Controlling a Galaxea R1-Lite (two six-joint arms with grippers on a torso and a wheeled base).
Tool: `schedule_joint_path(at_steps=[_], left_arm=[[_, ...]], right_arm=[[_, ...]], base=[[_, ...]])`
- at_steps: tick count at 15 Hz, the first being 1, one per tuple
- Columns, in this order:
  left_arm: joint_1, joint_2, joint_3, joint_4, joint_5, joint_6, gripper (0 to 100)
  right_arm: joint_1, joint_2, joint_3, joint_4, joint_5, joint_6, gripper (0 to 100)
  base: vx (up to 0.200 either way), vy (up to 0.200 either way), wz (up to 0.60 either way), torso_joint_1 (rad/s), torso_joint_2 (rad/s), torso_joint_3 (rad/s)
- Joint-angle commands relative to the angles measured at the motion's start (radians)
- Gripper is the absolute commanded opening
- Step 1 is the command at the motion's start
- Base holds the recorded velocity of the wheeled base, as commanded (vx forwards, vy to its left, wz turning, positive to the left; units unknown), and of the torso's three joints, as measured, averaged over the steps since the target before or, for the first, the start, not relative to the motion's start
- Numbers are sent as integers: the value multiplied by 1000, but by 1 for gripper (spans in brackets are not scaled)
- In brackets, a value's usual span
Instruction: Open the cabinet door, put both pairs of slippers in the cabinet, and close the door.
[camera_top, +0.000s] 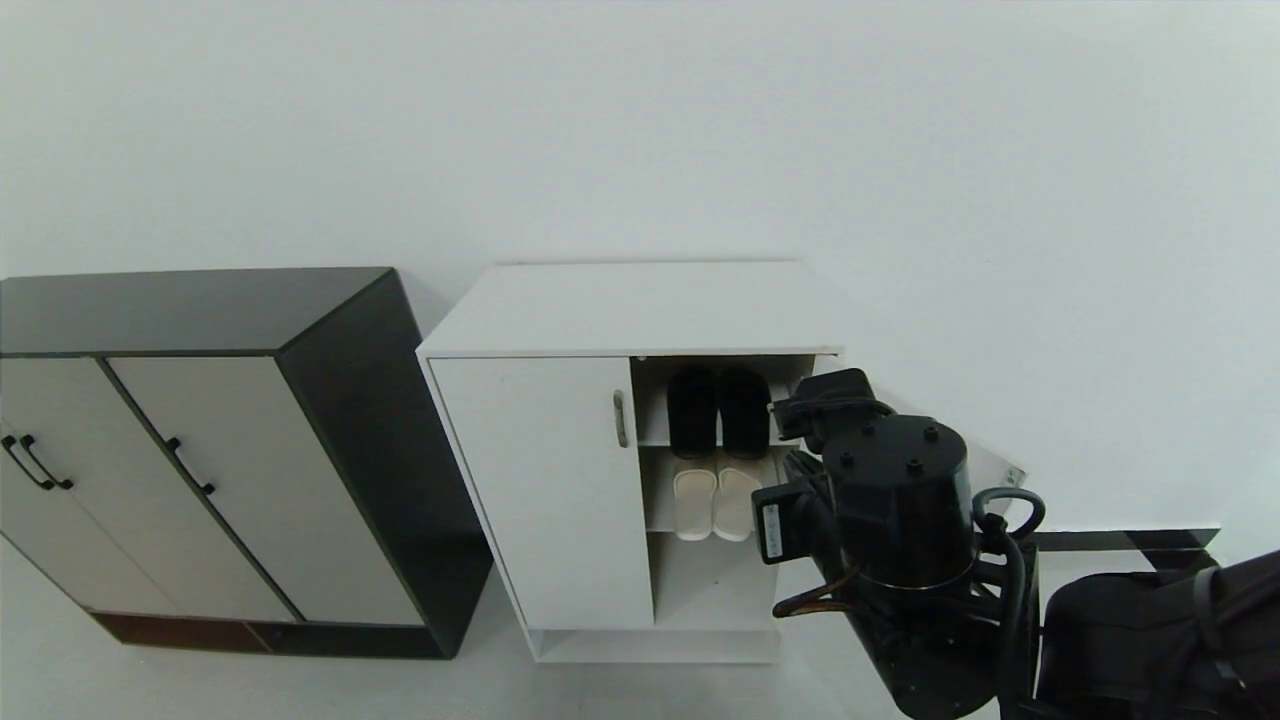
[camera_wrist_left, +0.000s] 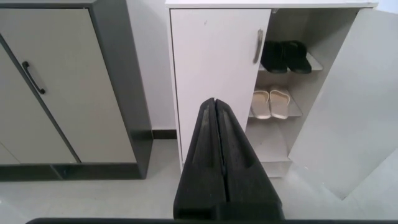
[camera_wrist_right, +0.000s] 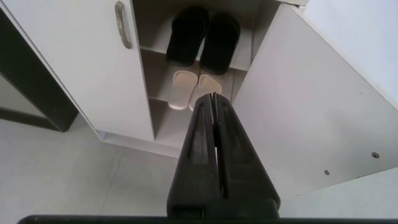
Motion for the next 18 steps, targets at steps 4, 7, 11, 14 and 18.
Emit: schedule_joint_path(at_steps=[4, 7, 11, 14, 18], left_arm=[[0, 0, 0, 0, 0, 0, 0], [2, 0, 0, 0, 0, 0, 0], [0, 0, 0, 0, 0, 0, 0], [0, 0, 0, 0, 2, -2, 0], [0, 0, 0, 0, 2, 0, 0]], right_arm=[[0, 4, 3, -1, 1, 0, 0], [-1, 2, 4, -1, 1, 0, 0], [-32, 4, 3, -1, 4, -14, 0], [-46, 8, -3, -1, 4, -19, 0], [-112, 15, -138, 70, 13, -12, 0]], base=[[0, 0, -600, 1, -7, -4], [0, 0, -600, 10, 6, 1], [0, 0, -150, -1, 1, -1], [0, 0, 0, 0, 0, 0], [0, 0, 0, 0, 0, 0]])
